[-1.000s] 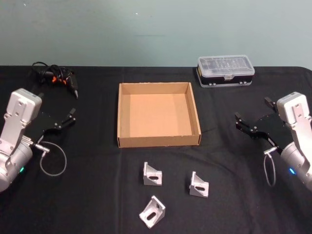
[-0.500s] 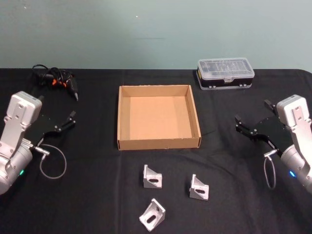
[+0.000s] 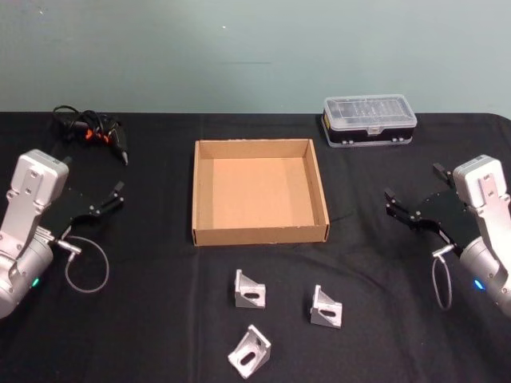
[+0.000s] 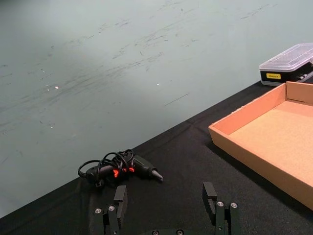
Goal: Use one hand to pick up the angle iron from the table and place it into the box.
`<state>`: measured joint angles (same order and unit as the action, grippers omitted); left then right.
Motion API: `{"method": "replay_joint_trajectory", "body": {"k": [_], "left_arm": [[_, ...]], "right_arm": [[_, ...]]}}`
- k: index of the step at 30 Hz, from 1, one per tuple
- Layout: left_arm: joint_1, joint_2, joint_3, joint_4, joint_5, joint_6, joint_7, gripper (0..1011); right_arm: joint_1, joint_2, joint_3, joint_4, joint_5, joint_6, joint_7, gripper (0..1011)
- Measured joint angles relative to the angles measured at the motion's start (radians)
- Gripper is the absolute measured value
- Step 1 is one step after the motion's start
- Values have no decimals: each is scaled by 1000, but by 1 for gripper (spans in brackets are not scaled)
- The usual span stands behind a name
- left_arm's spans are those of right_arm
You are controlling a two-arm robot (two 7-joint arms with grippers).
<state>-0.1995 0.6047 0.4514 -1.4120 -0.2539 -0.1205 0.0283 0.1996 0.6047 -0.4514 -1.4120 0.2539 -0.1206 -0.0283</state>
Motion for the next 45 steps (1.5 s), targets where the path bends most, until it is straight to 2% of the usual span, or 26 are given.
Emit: {"method": "replay_joint_trajectory", "body": {"k": [6, 11, 16, 17, 21, 23, 26, 27, 29, 34, 36, 37, 40, 43, 45], "left_arm": [[0, 0, 0, 0, 0, 0, 0, 1011], [0, 0, 0, 0, 0, 0, 0, 1011], [0, 0, 0, 0, 0, 0, 0, 1011], [0, 0, 0, 0, 0, 0, 0, 1011], [0, 0, 0, 0, 0, 0, 0, 1011], [0, 0, 0, 0, 0, 0, 0, 1011], [0, 0, 0, 0, 0, 0, 0, 1011], [0, 0, 0, 0, 0, 0, 0, 1011], [0, 0, 0, 0, 0, 0, 0, 1011], [0, 0, 0, 0, 0, 0, 0, 1011], [0, 0, 0, 0, 0, 0, 0, 1011], [0, 0, 0, 0, 0, 0, 0, 1011], [0, 0, 0, 0, 0, 0, 0, 1011], [0, 0, 0, 0, 0, 0, 0, 1011], [0, 0, 0, 0, 0, 0, 0, 1011]], "right_arm": [[0, 0, 0, 0, 0, 0, 0, 1004], [2, -4, 11, -3, 19, 0, 43, 1004], [-5, 4, 29, -41, 48, 3, 99, 1004], [-14, 15, 40, -71, 65, 7, 128, 1004], [-30, 33, 56, -116, 88, 18, 164, 1004], [-48, 57, 76, -164, 124, 31, 211, 1004], [-62, 76, 91, -196, 155, 44, 250, 1004], [-69, 90, 100, -217, 178, 56, 281, 1004], [-75, 102, 107, -233, 199, 69, 309, 1004], [-83, 147, 118, -282, 268, 125, 438, 1004], [-80, 157, 114, -289, 284, 142, 480, 1004], [-73, 164, 107, -291, 297, 159, 520, 1004], [-61, 169, 92, -292, 308, 184, 575, 1004], [-37, 177, 60, -283, 317, 220, 648, 1004], [-27, 179, 46, -278, 320, 232, 676, 1004]]}}
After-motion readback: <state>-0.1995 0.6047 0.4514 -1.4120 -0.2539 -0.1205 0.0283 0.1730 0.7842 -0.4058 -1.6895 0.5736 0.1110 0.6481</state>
